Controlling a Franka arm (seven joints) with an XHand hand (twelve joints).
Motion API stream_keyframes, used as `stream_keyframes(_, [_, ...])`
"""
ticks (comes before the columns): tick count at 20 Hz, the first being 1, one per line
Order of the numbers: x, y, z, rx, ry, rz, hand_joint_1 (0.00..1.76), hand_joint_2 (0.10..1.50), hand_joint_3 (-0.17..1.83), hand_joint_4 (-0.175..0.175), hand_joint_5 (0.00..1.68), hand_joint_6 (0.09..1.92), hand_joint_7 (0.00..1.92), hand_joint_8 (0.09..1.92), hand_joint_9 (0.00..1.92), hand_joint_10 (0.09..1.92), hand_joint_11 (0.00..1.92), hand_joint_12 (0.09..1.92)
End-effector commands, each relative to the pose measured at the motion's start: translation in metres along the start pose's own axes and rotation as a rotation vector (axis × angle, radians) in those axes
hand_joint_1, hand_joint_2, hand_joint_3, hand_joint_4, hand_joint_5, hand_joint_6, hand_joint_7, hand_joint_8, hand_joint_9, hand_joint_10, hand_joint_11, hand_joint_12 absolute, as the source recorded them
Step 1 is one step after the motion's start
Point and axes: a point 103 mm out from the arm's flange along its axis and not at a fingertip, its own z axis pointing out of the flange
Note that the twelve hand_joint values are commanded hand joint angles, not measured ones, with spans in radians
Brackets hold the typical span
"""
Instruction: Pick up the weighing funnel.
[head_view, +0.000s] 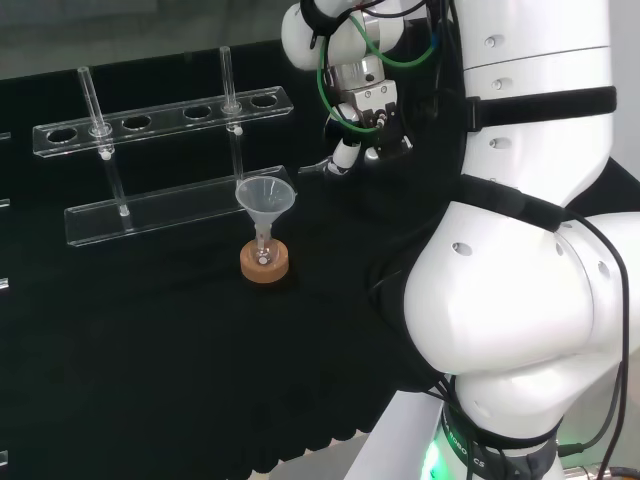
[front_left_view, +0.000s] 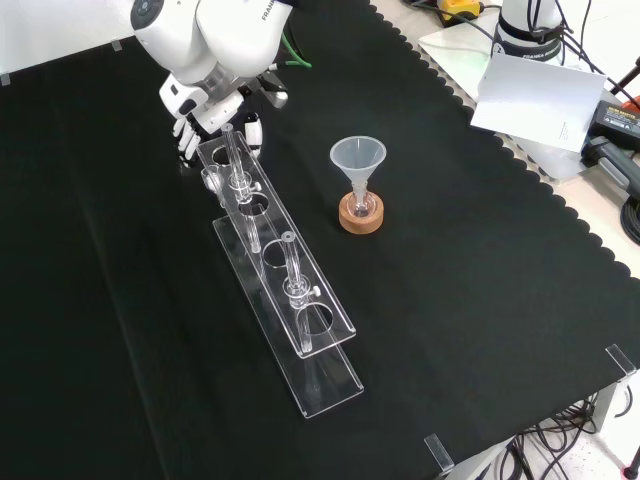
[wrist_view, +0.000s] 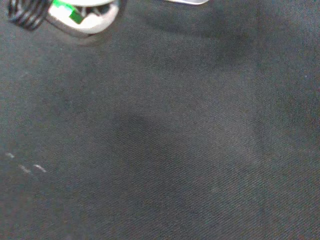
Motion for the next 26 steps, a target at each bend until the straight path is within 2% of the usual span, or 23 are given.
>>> stream_keyframes(1, [-0.0034,0.0063,0.0024,0.008,-0.04,-0.003,0.9,0.62,0.49,-0.023,0.57,0.09,0.4,0.67,0.71,0.54,0.43,1.3])
stream_keyframes(10, [-0.0121,0.0089,0.0042,0.009,-0.028,0.001,0.9,0.62,0.51,-0.022,0.58,0.09,0.41,0.66,0.72,0.53,0.44,1.3])
stream_keyframes(26, [-0.0067,0.0153,0.0068,0.009,-0.029,-0.013,0.9,0.61,0.53,-0.021,0.59,0.09,0.42,0.66,0.72,0.52,0.44,1.29])
